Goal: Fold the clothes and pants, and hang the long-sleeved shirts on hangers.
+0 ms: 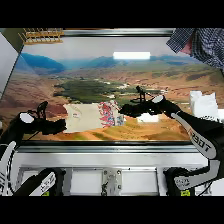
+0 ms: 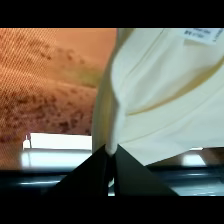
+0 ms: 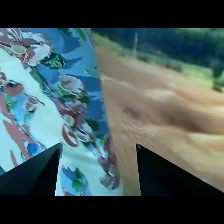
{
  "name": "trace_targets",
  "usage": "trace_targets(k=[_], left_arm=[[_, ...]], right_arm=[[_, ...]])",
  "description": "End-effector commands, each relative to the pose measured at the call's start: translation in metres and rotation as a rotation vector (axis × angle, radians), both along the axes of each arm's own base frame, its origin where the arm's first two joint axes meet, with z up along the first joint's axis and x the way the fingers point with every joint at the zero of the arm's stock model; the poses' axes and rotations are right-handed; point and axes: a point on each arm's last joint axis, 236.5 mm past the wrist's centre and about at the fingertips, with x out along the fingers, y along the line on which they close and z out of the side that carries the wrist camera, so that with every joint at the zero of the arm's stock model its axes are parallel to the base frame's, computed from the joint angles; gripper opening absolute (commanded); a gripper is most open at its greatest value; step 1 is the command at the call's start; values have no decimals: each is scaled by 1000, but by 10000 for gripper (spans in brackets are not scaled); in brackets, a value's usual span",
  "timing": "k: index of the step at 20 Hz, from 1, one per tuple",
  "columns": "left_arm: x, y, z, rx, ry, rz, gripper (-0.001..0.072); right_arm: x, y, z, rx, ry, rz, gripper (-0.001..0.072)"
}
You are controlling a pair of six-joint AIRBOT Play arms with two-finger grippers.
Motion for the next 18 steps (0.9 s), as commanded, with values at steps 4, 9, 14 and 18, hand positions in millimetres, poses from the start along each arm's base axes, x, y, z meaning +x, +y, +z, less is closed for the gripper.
trace_targets(k=[4,9,14,18], left_arm=[[9,1,53,35,-182,22,465],[12,1,83,39,-279,81,95],[22,-23,115,-88,-378,125,7],[32,-30,122,-117,-417,139,7]], right_arm=[[-4,65,-8,66,14,79,503],[21,40,15,42,-82,52,10],[82,-151,85,-217,-213,-266,10],[79,-330,158,-340,-333,-639,11]])
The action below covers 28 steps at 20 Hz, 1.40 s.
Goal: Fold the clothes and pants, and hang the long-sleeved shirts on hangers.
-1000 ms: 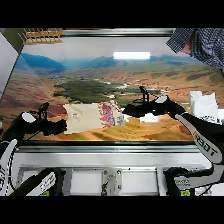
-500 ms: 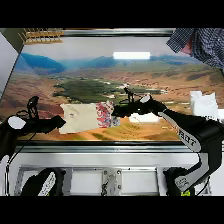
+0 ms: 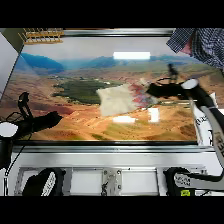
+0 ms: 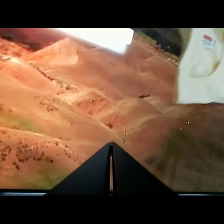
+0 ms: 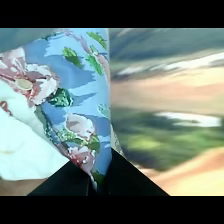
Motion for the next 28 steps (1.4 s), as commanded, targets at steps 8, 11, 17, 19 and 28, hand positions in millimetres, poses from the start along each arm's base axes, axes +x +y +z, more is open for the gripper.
trace_targets(k=[8,11,17,19,28], left_arm=[[-1,-92,-44,-56,116,-241,7],[13,-103,-43,-54,132,-275,7],[46,-110,-25,-40,105,-325,7],[50,-111,-24,-37,105,-335,7],[42,-113,-26,-24,116,-395,7]], right_arm=[[-79,-288,92,-86,-168,-691,11],[-78,-289,111,-75,-210,-700,11],[-93,-280,175,-163,-317,-675,10],[-113,-284,173,-255,-262,-685,11],[-228,-305,57,-498,292,-728,11]])
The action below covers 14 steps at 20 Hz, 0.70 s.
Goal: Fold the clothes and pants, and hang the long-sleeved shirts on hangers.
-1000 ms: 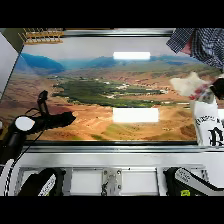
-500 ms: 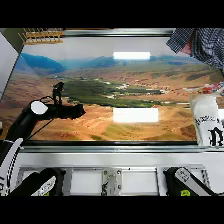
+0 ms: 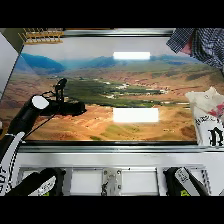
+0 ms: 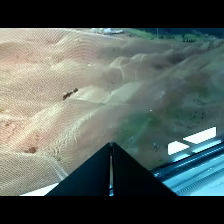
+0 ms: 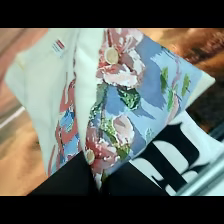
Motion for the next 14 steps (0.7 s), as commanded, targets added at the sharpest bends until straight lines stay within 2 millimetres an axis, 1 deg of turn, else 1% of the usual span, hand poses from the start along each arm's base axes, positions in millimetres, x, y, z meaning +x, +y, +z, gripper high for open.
trace_targets(k=[1,3,4,5,6,7,8,9,10,11,12,13,14], left_arm=[[-4,-1,-1,5,4,-32,7],[-7,-2,-1,5,11,-40,7],[-8,-2,-1,6,13,-45,7],[-8,-2,-1,6,15,-46,7],[-9,-2,-1,6,16,-47,7],[-9,-2,-1,6,16,-48,7],[-9,-2,-1,5,16,-47,7],[-9,-2,-1,5,16,-48,7],[-9,-2,-2,5,18,-49,7],[-9,-2,-2,5,19,-50,7],[-9,-3,-2,4,19,-49,7],[-10,-3,-2,4,21,-50,7],[-10,-3,-2,4,21,-50,7]], right_arm=[[-44,0,-47,9,190,-44,11],[-58,5,-67,45,237,-62,25],[-65,10,-76,75,264,-67,116],[-74,14,-84,100,293,-73,339],[-78,16,-89,115,309,-76,509],[-80,15,-90,116,312,-83,530],[-78,12,-87,108,293,-88,530],[-69,14,-80,100,245,-85,530],[-52,18,-68,90,159,-68,530],[-31,30,-52,73,72,-1,530],[-9,52,-33,55,-13,102,530],[11,79,-16,51,-83,206,530],[28,112,0,61,-151,308,530]])
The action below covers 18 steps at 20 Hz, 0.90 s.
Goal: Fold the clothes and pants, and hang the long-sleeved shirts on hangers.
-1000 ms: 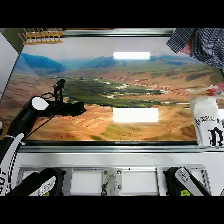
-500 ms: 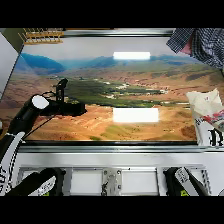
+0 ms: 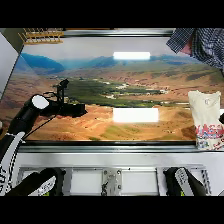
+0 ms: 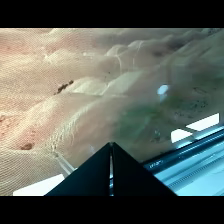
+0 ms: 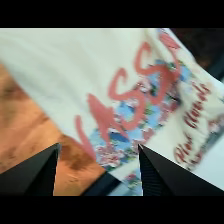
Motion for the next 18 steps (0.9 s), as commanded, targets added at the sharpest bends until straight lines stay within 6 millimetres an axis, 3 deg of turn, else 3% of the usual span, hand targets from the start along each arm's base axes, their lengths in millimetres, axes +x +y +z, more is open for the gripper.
trace_targets(k=[1,4,7,8,9,10,11,18], left_arm=[[-1,-1,0,-1,3,-2,7],[-1,-1,0,-2,3,-2,7],[0,-1,0,-4,3,-1,7],[0,-1,0,-4,3,-1,7],[0,-1,1,-4,2,-1,7],[0,-1,0,-4,3,-1,7],[0,-1,0,-4,3,-1,7],[0,-1,0,-4,3,-1,7]], right_arm=[[59,93,54,33,-259,305,530],[77,188,66,107,-309,564,530],[74,257,61,145,-285,772,518],[72,275,59,156,-276,825,402],[69,290,57,165,-268,870,208],[66,300,56,172,-262,899,43],[64,307,55,178,-258,921,14],[62,314,55,182,-258,940,14]])
